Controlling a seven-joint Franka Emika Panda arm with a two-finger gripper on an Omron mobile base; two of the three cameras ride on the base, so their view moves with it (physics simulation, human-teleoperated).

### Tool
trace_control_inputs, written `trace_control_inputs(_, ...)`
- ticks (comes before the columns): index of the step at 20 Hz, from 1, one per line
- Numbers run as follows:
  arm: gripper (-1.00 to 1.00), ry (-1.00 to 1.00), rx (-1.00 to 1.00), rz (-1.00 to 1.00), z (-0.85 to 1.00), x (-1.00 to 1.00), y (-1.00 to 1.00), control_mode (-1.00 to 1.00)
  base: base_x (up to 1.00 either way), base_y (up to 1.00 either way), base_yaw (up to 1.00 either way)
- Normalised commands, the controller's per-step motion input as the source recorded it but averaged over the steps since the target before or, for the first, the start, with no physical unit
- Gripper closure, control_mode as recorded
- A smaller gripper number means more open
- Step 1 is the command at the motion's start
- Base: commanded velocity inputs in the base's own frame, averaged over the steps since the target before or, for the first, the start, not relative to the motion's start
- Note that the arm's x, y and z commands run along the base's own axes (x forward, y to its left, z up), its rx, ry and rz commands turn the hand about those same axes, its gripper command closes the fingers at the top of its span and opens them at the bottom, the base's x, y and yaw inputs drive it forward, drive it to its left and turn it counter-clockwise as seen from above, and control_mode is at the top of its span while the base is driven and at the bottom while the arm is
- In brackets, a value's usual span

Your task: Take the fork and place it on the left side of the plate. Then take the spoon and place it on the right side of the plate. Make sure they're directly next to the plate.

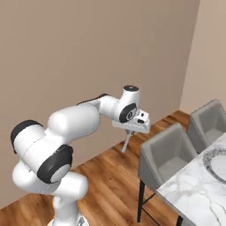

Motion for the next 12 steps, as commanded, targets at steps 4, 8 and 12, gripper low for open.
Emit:
trace_control_inputs(4,1.00,0.00,0.00,0.00,0.00,0.00,0.00,1.00,0.52,0.40,-0.51)
trace_control_inputs(8,1.00,0.00,0.00,0.00,0.00,0.00,0.00,1.00,0.54,0.43,-0.46)
trace_control_inputs(12,1.00,0.00,0.00,0.00,0.00,0.00,0.00,1.00,0.54,0.46,-0.44)
